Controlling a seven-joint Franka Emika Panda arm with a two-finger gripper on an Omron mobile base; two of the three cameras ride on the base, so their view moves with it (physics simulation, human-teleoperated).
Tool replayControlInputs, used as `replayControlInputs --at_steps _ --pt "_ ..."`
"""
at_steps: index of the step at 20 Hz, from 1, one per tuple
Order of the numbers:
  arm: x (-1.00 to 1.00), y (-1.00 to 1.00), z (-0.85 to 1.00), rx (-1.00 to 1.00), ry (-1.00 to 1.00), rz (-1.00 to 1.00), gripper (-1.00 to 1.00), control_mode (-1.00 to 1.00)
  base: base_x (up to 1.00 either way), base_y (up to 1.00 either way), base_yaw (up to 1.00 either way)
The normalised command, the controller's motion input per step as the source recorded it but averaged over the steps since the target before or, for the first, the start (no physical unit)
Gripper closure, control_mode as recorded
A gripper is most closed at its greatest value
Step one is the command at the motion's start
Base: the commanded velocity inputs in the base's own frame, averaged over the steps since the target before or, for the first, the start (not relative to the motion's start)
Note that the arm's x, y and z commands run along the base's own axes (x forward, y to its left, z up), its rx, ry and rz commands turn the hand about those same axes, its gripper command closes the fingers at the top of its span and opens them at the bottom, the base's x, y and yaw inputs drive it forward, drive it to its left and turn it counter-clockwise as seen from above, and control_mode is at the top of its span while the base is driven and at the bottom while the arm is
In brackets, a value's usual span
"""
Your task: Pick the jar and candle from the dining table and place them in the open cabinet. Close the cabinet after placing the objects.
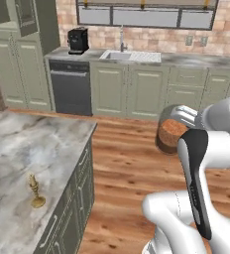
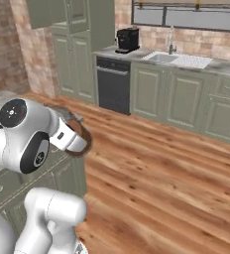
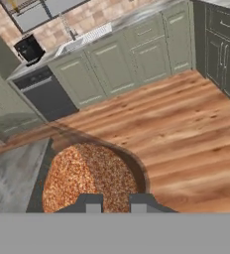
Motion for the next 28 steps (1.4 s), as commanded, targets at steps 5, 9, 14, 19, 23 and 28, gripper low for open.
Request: replayControlInputs --at_steps 5,9,14,19,23,28 --pt "0.00 0.00 0.00 0.00 0.00 0.00 1.00 1.00 0.25 -0.10 -0.32" --pt "0.00 0.00 0.00 0.00 0.00 0.00 1.00 1.00 0.47 0.00 -0.25" --pt "0.00 0.00 0.00 0.00 0.00 0.00 1.00 1.00 0.64 0.00 -0.18" --pt "0.00 0.00 0.00 0.00 0.00 0.00 1.00 1.00 0.68 0.00 -0.15" --pt "0.00 0.00 0.00 0.00 0.00 0.00 1.00 1.00 0.65 0.00 -0.12" --pt "0.00 0.00 0.00 0.00 0.00 0.00 1.00 1.00 0.68 0.00 -0.09"
